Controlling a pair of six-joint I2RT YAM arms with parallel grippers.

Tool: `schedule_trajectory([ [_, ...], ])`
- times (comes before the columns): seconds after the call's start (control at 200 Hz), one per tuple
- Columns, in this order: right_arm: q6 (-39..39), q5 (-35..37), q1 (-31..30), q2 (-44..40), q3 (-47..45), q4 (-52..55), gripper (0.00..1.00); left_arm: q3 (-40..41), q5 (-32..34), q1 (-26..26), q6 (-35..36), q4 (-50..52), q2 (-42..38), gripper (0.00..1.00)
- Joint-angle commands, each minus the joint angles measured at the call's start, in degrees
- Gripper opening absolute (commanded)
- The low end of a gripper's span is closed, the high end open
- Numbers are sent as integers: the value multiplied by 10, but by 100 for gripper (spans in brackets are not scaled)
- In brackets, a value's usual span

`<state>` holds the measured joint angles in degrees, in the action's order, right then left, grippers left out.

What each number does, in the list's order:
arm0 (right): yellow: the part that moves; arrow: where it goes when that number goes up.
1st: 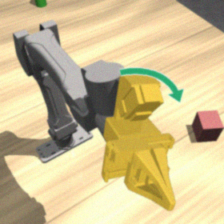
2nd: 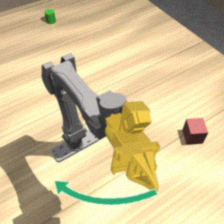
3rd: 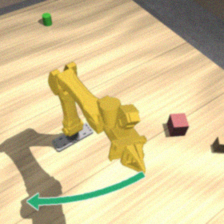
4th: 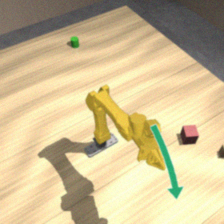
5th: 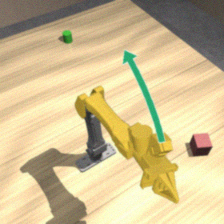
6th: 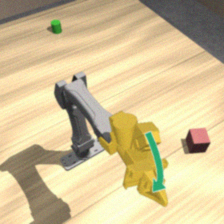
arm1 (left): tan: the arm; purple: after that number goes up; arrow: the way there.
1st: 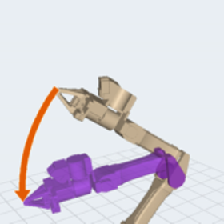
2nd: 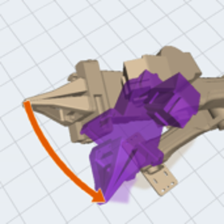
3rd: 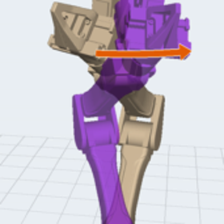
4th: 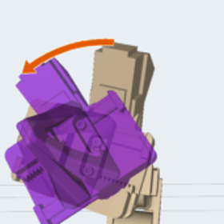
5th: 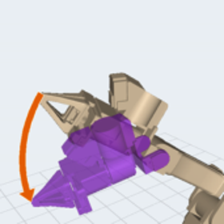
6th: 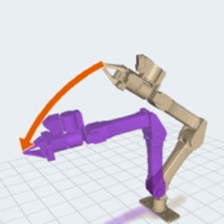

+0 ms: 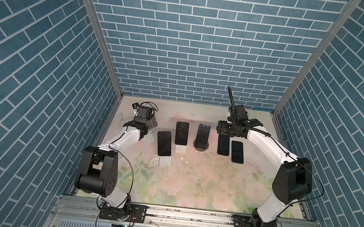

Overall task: Remove the phone from the phone stand
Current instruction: Place the phone stand at the middle-left of the table.

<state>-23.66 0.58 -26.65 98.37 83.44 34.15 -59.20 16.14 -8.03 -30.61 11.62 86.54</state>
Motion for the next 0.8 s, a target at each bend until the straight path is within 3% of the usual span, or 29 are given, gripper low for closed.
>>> schedule_trajectory([
  [0.0,-10,12,-7,-6,31,20,80,11,-4,3,18,32,-40,100],
  [0.19,-16,14,-20,-3,37,21,80,33,-34,3,30,40,-127,100],
  [0.46,-42,27,-42,15,47,21,80,60,-138,-6,6,56,-228,100],
  [0.795,-58,36,-74,42,98,25,81,91,-196,-44,3,44,-259,100],
])
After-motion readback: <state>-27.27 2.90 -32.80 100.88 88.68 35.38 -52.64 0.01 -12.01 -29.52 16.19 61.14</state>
